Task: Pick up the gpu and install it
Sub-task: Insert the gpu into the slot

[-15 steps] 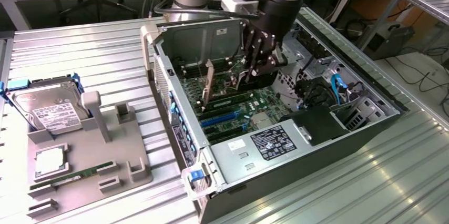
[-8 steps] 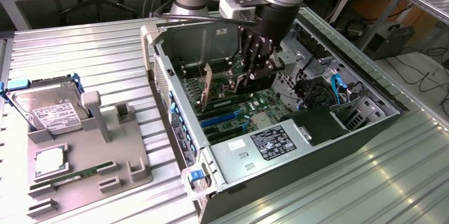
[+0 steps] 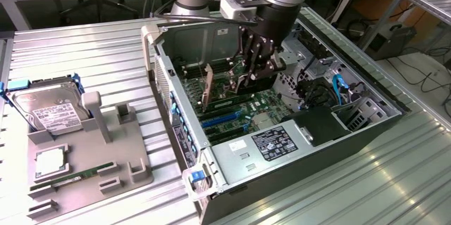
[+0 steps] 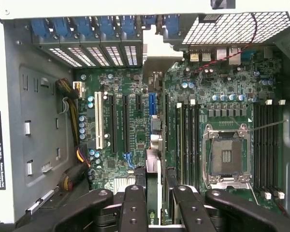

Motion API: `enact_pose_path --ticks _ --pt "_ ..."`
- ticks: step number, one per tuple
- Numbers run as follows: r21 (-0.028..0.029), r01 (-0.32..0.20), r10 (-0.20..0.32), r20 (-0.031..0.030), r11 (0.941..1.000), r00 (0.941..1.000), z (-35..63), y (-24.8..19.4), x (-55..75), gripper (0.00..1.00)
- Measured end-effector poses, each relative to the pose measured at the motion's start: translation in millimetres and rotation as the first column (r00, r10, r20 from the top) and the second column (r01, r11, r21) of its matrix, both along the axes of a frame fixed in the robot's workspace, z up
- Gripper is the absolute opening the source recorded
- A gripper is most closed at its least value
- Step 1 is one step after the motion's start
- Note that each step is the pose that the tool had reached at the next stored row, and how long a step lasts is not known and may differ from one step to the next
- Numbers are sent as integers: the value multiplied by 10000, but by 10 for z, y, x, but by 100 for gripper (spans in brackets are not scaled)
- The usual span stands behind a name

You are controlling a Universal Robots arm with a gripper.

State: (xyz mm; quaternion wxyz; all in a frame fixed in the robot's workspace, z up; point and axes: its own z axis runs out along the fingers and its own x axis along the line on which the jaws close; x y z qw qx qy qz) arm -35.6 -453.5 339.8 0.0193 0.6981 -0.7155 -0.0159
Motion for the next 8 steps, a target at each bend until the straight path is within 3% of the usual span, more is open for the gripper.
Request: enact_pose_path --ticks 5,8 --pt "2 -15 15 0 10000 10000 -1 -4 -3 26" --pt "101 -22 22 8 9999 10000 -18 -13 -63 26"
